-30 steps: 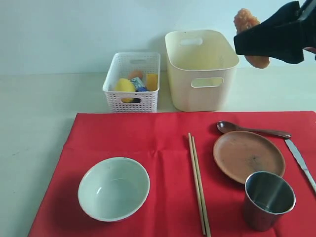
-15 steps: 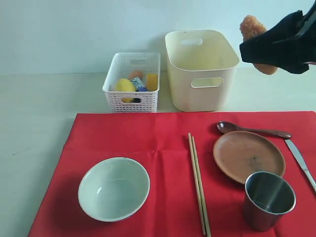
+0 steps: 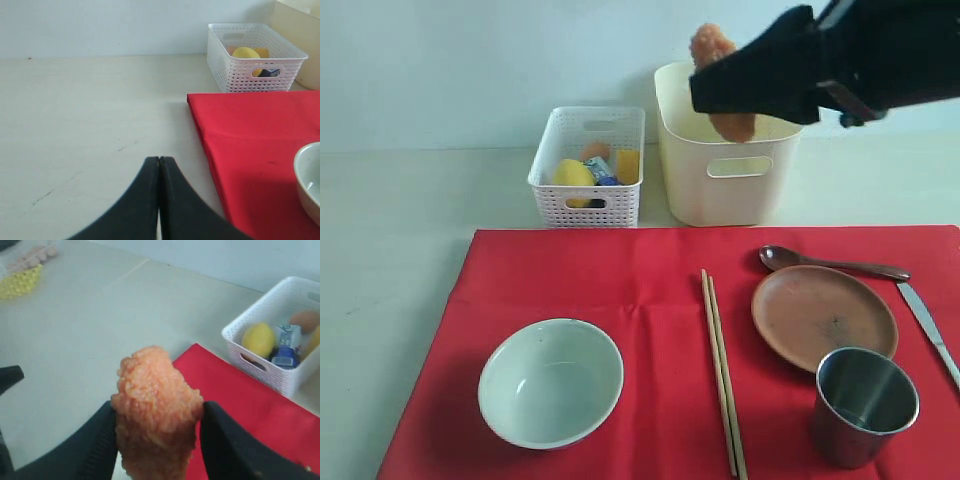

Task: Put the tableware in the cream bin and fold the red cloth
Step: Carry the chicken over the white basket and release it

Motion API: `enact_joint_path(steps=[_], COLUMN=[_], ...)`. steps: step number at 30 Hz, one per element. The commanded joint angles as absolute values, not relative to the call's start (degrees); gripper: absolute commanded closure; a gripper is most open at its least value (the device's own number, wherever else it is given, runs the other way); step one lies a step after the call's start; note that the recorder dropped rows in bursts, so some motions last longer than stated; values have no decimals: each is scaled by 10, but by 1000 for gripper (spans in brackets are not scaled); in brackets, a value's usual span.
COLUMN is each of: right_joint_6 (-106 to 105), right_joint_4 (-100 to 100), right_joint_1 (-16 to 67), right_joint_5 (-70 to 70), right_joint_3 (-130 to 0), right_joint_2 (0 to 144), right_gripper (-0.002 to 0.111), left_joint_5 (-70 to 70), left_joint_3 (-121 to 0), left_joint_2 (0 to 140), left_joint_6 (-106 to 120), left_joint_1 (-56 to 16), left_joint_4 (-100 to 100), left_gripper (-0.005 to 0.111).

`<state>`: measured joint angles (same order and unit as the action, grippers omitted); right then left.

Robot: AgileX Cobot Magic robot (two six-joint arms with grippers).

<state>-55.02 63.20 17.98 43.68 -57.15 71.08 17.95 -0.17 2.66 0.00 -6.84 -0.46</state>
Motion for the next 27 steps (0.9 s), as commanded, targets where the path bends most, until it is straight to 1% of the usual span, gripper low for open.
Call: enact_joint_path(steps=[1, 3, 7, 12, 16, 19, 22, 25, 27], right_joint_6=[-573, -573, -573, -536, -485, -480, -479, -476, -467], right_joint_4=[662, 660, 638, 531, 465, 436, 432, 420, 398], right_joint_1=[180, 184, 218, 256, 260, 260, 260, 260, 260], right_joint_5=[440, 437, 433, 392, 392, 391, 371, 334, 315], right_joint_3=[-645, -682, -777, -904, -991, -1029, -1053, -1069, -1079], right_joint_2=[811, 862, 980, 1116, 1207, 1250, 1279, 1298, 1308], right_gripper=[108, 108, 108, 108, 108, 108, 101, 91, 83], left_joint_5=[177, 177, 177, 177, 177, 177, 177, 177, 177], left_joint_3=[0, 0, 0, 0, 0, 0, 0, 0, 0], left_joint_2=[24, 24, 24, 24, 24, 24, 24, 24, 24], left_joint_6=[0, 0, 0, 0, 0, 0, 0, 0, 0], left_joint_1=[-66, -66, -66, -66, -66, -66, -66, -66, -66], left_joint_4=[-8, -8, -8, -8, -8, -8, -8, -8, -8], left_gripper=[107, 107, 107, 107, 107, 107, 107, 107, 107])
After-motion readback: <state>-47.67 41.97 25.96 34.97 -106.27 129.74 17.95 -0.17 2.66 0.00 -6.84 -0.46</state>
